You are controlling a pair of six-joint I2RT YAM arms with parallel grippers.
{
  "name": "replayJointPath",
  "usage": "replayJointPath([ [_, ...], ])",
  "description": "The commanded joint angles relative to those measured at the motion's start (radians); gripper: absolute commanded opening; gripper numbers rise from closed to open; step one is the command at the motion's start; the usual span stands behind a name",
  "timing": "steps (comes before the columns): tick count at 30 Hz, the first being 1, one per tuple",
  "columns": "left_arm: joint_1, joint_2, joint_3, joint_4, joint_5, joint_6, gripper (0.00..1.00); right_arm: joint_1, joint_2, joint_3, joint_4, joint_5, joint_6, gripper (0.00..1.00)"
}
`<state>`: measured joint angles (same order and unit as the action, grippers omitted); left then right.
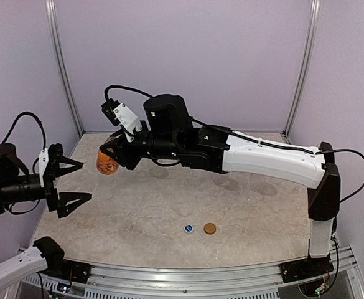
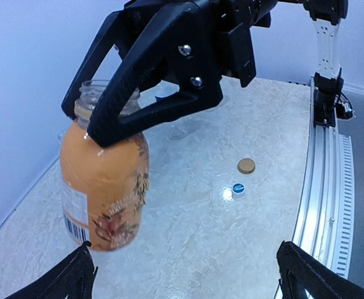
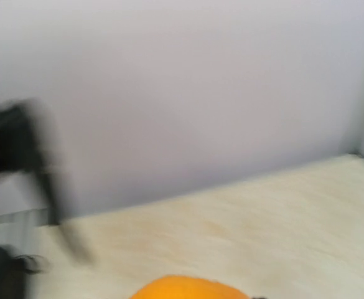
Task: Unscrew the bottle caps
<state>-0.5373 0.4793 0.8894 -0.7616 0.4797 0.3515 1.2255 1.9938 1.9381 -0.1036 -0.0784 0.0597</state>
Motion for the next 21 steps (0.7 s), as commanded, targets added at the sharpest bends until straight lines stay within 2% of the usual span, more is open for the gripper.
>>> replayJointPath([
  [1,0.073,-0.057,-0.073,0.113,-0.085,-0.198,0.99,-0.037,0.122,0.153,-0.350,0.362,-0.026,0.00],
  [5,0.181,-0.130,-0.185,0.219,-0.174,-0.378,0.99,-0.076,0.239,0.262,-0.466,0.390,-0.015,0.00],
  [10,0.305,-0.208,-0.298,0.297,-0.250,-0.504,0.99,-0.114,0.343,0.318,-0.458,0.339,-0.009,0.00],
  [15,0.344,-0.233,-0.321,0.291,-0.290,-0.585,0.99,-0.157,0.461,0.440,-0.528,0.330,0.034,0.00],
  [21,0.379,-0.260,-0.367,0.311,-0.256,-0.680,0.99,-0.178,0.501,0.408,-0.520,0.246,0.078,0.00],
])
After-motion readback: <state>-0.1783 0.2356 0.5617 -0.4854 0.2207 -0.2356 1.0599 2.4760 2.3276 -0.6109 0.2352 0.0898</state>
